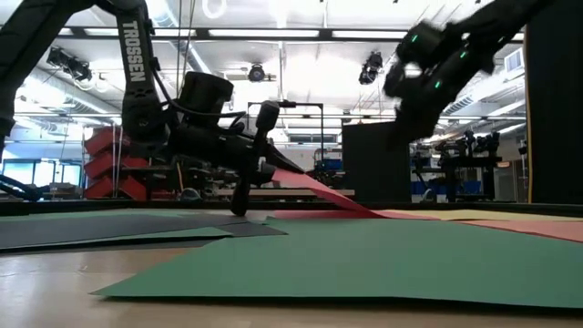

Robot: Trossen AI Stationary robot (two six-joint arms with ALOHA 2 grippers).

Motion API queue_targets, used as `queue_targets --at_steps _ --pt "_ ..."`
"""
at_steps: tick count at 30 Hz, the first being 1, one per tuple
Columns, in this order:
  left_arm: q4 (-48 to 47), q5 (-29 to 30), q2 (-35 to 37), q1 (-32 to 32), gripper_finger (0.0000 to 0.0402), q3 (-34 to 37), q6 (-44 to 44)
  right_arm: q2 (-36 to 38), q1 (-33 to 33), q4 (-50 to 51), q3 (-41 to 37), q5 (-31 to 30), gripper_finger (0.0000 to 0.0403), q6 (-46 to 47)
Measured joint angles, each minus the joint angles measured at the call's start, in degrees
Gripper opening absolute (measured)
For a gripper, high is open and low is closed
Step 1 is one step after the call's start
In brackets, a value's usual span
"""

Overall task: Organize paper
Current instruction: Stack the pink colored paper on top of the pink colored papers

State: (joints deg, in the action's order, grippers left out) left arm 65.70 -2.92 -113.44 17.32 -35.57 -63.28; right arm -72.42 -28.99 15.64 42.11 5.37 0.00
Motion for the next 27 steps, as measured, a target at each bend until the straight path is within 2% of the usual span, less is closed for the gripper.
queue_targets --at_steps 4,8,12,16,18,22,27 --pt "-0.91 0.05 0.02 0.02 0.0000 -0.02 -0.19 -8.22 -0.46 -3.65 0.00 -0.02 0.0075 -0.50" --pt "-0.92 -0.17 0.02 0.67 0.0000 0.00 -1.04 -12.31 -1.79 -6.57 0.00 -0.10 0.0075 -0.61" --pt "-1.27 -1.68 0.04 1.71 0.0000 0.00 -1.93 -12.39 -3.99 -6.86 0.00 -3.64 0.0075 -1.74" --pt "-2.94 -2.70 0.44 2.47 0.0000 -0.18 -1.94 -12.20 -6.44 -6.63 0.00 -4.20 0.0071 -7.67" --pt "-5.67 -3.03 1.29 2.56 0.0000 -0.82 -1.67 -12.20 -7.41 -5.92 0.00 -4.27 0.0059 -10.63" --pt "-15.28 -4.21 3.41 2.58 0.0000 -3.95 1.38 -12.20 -9.04 -2.69 0.01 -3.73 0.0009 -13.58" --pt "-21.16 -4.97 3.72 2.78 0.0000 -7.00 3.29 -12.20 -9.42 1.03 0.02 -4.10 0.0006 -14.27"
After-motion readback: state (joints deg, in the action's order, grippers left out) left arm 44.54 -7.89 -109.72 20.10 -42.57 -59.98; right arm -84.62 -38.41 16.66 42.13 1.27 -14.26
